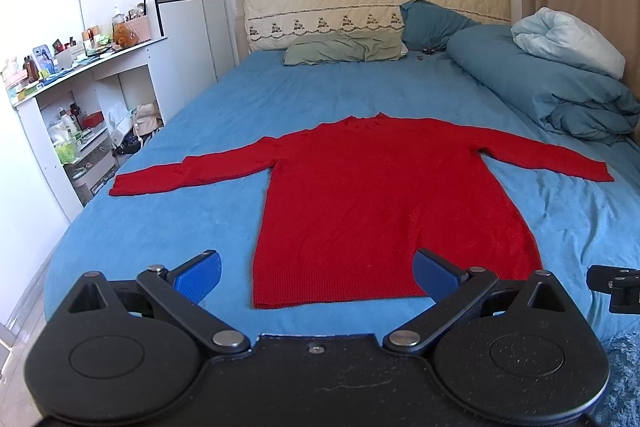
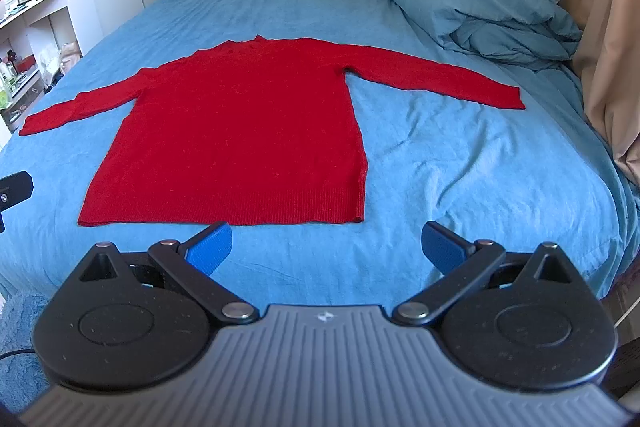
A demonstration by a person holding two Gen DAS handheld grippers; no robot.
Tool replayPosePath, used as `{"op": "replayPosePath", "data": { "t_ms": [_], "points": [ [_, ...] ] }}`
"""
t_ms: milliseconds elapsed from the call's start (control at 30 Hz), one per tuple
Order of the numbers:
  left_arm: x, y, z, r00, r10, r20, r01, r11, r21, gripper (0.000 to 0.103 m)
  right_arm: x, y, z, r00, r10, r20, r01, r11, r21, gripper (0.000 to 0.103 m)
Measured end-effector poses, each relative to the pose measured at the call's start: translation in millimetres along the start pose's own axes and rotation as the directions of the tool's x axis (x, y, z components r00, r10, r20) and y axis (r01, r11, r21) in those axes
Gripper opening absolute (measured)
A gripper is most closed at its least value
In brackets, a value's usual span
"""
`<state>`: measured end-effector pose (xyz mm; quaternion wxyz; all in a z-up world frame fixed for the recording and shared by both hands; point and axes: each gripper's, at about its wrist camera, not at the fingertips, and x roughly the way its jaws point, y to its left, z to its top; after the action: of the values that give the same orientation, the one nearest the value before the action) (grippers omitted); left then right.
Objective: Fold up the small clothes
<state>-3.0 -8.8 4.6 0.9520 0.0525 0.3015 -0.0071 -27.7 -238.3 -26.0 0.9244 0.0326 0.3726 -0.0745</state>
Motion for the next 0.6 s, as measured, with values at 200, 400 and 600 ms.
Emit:
{"op": "replayPosePath", "data": {
  "t_ms": [200, 400, 600],
  "points": [
    [0.3, 1.4, -0.5, 1.000, -0.002, 0.001, 0.002, 1.000, -0.003, 0.103, 0.7, -0.1, -0.1, 1.000, 0.002, -0.002, -0.002, 1.000, 0.000, 0.103],
    [0.4, 2.2, -1.6, 1.000, 0.001, -0.006, -0.001, 1.000, 0.002, 0.103, 2.8, -0.3, -1.1, 1.000, 0.006, -0.004, -0.006, 1.000, -0.002, 0.103],
    [0.5, 3.4, -0.4, 1.000, 0.001, -0.012, -0.001, 1.000, -0.002, 0.103, 3.5, 3.0, -0.4, 1.000, 0.008, -0.010, -0.008, 1.000, -0.007, 0.103]
  ]
}}
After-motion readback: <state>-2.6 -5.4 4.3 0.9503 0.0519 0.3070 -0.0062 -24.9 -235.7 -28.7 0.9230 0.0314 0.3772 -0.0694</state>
